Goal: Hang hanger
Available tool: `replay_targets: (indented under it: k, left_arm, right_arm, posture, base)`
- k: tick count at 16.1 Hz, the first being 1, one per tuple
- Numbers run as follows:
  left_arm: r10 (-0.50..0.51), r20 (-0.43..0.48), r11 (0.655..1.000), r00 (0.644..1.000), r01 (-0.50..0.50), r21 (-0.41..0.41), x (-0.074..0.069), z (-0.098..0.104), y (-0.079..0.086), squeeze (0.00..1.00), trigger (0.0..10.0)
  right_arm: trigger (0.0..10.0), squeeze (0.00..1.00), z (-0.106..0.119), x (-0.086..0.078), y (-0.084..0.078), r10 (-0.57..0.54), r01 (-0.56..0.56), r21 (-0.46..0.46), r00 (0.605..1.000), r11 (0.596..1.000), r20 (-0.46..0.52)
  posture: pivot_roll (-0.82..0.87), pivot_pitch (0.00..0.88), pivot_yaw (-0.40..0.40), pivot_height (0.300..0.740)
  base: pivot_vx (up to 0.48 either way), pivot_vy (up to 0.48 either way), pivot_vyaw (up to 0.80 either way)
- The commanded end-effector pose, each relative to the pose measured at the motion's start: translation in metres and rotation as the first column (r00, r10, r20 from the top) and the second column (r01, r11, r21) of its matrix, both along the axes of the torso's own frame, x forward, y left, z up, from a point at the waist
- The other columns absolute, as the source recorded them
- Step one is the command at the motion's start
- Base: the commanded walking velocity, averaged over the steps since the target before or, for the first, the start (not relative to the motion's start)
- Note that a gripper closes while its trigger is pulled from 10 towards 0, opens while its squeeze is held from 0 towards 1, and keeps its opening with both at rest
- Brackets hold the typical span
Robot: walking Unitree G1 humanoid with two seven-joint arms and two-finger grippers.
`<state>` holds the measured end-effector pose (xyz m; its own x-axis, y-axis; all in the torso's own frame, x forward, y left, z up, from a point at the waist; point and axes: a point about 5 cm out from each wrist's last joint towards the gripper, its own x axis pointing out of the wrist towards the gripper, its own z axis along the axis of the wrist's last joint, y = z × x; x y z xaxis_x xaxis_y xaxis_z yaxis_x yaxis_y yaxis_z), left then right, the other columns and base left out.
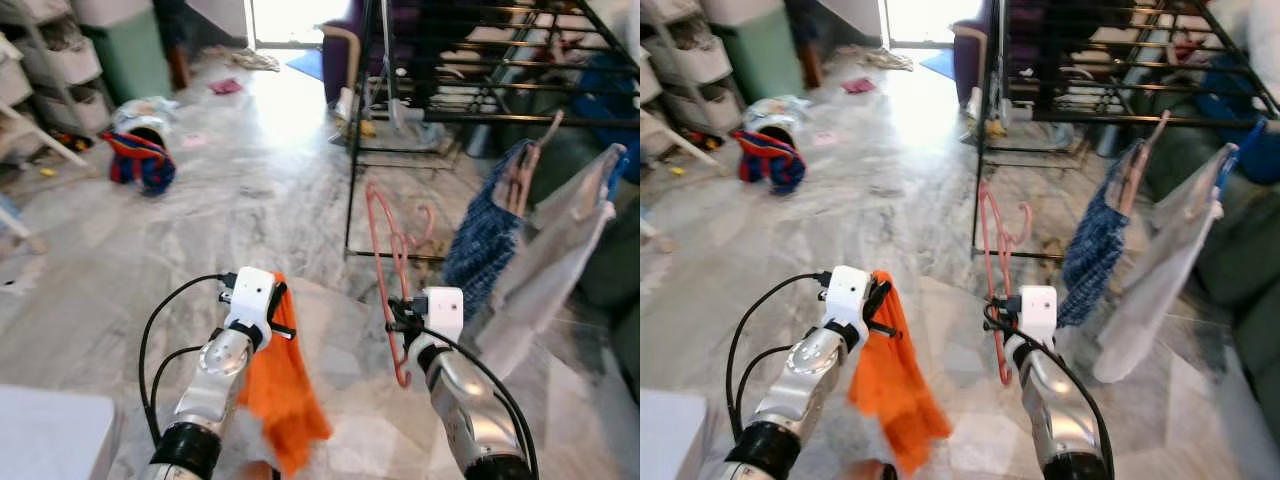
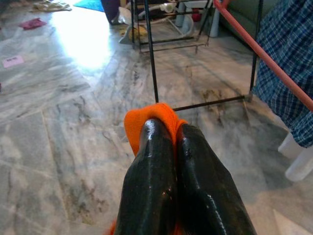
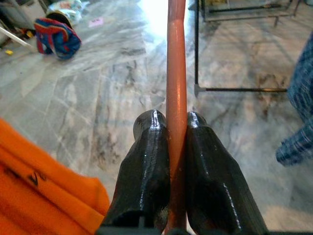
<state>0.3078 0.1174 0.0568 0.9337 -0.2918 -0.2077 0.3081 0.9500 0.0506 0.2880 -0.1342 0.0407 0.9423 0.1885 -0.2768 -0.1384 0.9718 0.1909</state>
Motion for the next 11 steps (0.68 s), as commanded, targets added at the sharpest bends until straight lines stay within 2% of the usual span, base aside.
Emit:
replay_targets:
  k: [1,2,6,8,11]
  left_arm:
    - [0.001,0.036,0.999,0.999,0.001,-0.033,0.003,0.009,-0.001,0.0,10.0]
    - [0.0,0.043,0.999,0.999,0.001,-0.04,0.003,0.01,-0.002,0.0,10.0]
    - [-0.027,0.042,0.998,0.999,0.03,-0.063,0.001,0.009,-0.008,0.0,10.0]
    - [-0.055,0.043,0.997,0.998,0.057,-0.057,0.0,0.008,-0.012,0.0,10.0]
    - [-0.057,0.041,0.996,0.998,0.06,-0.059,0.001,0.008,-0.013,0.0,10.0]
  right_arm:
    - [10.0,0.0,-0.002,-0.001,-0.001,0.006,-0.006,-0.013,1.0,1.0,-0.003]
    - [10.0,0.0,-0.003,-0.001,0.001,0.014,-0.014,-0.015,1.0,1.0,-0.002]
    - [10.0,0.0,-0.006,0.001,0.006,-0.002,0.002,-0.008,1.0,1.0,-0.005]
    - [10.0,0.0,-0.01,-0.002,0.012,0.05,-0.05,-0.025,0.999,0.998,-0.018]
    - [10.0,0.0,-0.012,-0.001,0.01,0.049,-0.049,-0.026,0.999,0.998,-0.021]
  posture:
    - [0.01,0.058,-0.009,0.74]
    - [0.02,0.055,-0.007,0.74]
    - [0.03,0.055,0.008,0.74]
    - [0.03,0.056,0.006,0.74]
    - [0.03,0.06,0.002,0.74]
  base:
    - [0.0,0.0,0.0]
    - [0.0,0.0,0.0]
    - [0.0,-0.274,0.0]
    - [0.0,-0.334,0.0]
    - [0.0,-0.403,0.0]
